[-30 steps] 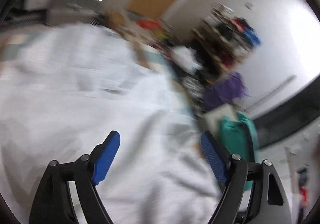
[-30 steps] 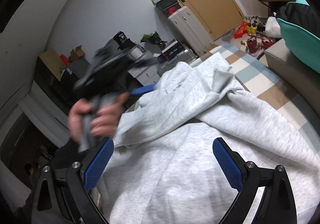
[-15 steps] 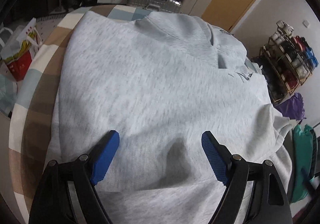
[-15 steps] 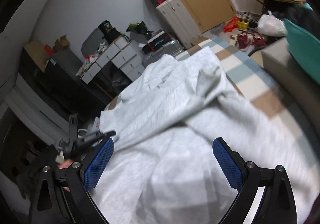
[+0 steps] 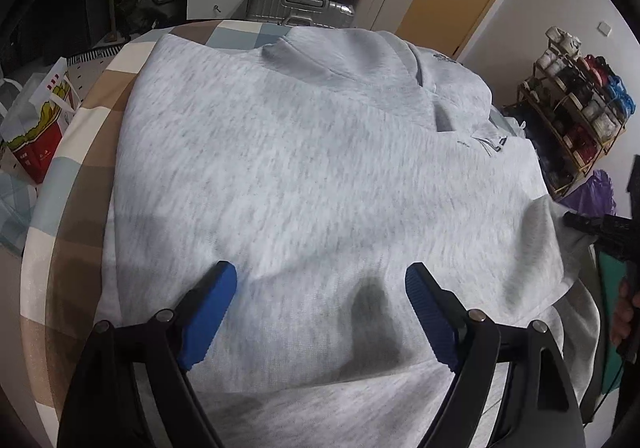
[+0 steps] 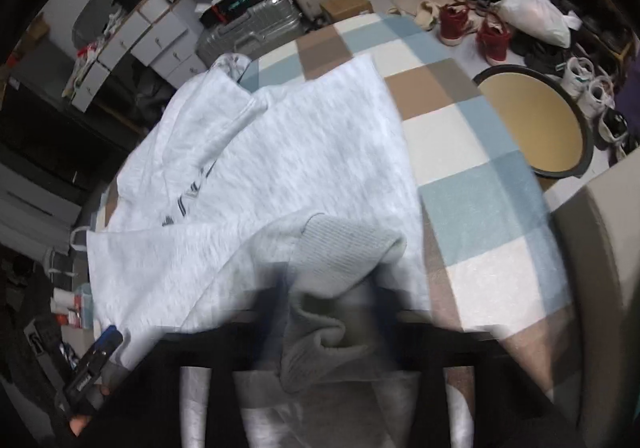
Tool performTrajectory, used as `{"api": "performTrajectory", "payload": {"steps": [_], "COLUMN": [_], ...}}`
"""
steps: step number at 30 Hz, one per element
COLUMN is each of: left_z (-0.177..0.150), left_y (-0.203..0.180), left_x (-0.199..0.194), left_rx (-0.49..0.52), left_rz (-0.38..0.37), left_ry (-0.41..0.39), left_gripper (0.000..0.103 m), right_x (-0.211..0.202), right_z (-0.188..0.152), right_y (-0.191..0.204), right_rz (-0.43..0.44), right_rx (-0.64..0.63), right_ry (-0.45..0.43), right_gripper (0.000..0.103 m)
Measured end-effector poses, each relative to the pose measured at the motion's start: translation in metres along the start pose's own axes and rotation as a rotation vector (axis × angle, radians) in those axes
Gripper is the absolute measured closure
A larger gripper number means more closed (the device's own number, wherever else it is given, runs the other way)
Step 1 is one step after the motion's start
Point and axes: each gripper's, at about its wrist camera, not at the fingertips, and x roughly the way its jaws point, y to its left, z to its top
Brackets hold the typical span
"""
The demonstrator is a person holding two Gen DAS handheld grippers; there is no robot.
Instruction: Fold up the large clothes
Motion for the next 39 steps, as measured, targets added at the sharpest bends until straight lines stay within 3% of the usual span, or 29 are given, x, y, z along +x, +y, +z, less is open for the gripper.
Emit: {"api": "performTrajectory", "payload": {"steps": [2, 4, 5, 7, 8, 10, 11, 12, 14, 15, 17, 18, 19, 24, 28, 31, 36, 38, 39], "left_z": [0.0, 0.0, 0.0, 0.0, -0.001, -0.002, -0.003, -0.003, -0.004, -0.004, -0.003, -0.003, -0.003, -0.004, -0.004, -0.004, -0.003, -0.004, -0.004], "left_y": [-0.003, -0.004, -0.003, -0.003, -0.003, -0.005, -0.006, -0.008, -0.01, -0.01, -0.01, -0.01, -0.01, -0.011, -0.014, -0.013, -0.011, -0.012, -0.013], "left_x": [0.002, 0.002, 0.002, 0.002, 0.002, 0.003, 0.003, 0.003, 0.004, 0.005, 0.005, 0.005, 0.005, 0.006, 0.008, 0.008, 0.008, 0.009, 0.009], "left_rx": [0.004, 0.003, 0.002, 0.005, 0.011, 0.026, 0.037, 0.047, 0.057, 0.057, 0.048, 0.045, 0.046, 0.066, 0.093, 0.098, 0.092, 0.1, 0.105], "left_rz": [0.011, 0.015, 0.014, 0.017, 0.025, 0.038, 0.047, 0.056, 0.07, 0.074, 0.075, 0.074, 0.074, 0.081, 0.091, 0.083, 0.07, 0.077, 0.082], "left_ry": [0.002, 0.001, 0.0, -0.001, -0.002, -0.007, -0.009, -0.01, -0.01, -0.011, -0.014, -0.015, -0.015, -0.015, -0.012, -0.011, -0.011, -0.01, -0.011], "left_gripper": [0.018, 0.018, 0.018, 0.018, 0.018, 0.018, 0.018, 0.018, 0.018, 0.018, 0.018, 0.018, 0.018, 0.017, 0.016, 0.015, 0.015, 0.014, 0.014], "right_x": [-0.017, -0.05, -0.056, -0.062, -0.056, -0.041, -0.033, -0.028, -0.038, -0.045, -0.058, -0.06, -0.06, -0.033, 0.027, 0.054, 0.078, 0.08, 0.084], "right_z": [-0.005, -0.018, -0.021, -0.031, -0.032, -0.036, -0.038, -0.04, -0.043, -0.043, -0.039, -0.036, -0.032, -0.006, 0.009, 0.0, -0.018, -0.018, -0.018], "right_y": [0.009, 0.014, 0.012, -0.002, -0.01, -0.025, -0.033, -0.041, -0.042, -0.037, -0.024, -0.019, -0.012, 0.033, 0.073, 0.092, 0.102, 0.097, 0.096], "right_rz": [0.037, 0.148, 0.174, 0.112, 0.034, -0.144, -0.254, -0.297, -0.19, -0.181, -0.152, -0.121, -0.095, -0.127, -0.209, -0.273, -0.227, -0.178, -0.151], "right_rx": [-0.078, -0.15, -0.16, -0.2, -0.216, -0.238, -0.249, -0.236, -0.218, -0.237, -0.265, -0.268, -0.272, -0.372, -0.521, -0.673, -0.817, -0.793, -0.771], "right_ry": [-0.079, -0.19, -0.204, -0.2, -0.179, -0.126, -0.085, -0.044, -0.059, -0.085, -0.133, -0.142, -0.151, -0.098, 0.039, 0.112, 0.171, 0.195, 0.213], "right_gripper": [0.088, 0.09, 0.09, 0.091, 0.091, 0.102, 0.102, 0.101, 0.1, 0.099, 0.064, 0.024, 0.01, 0.011, 0.013, 0.02, 0.021, 0.031, 0.042]}}
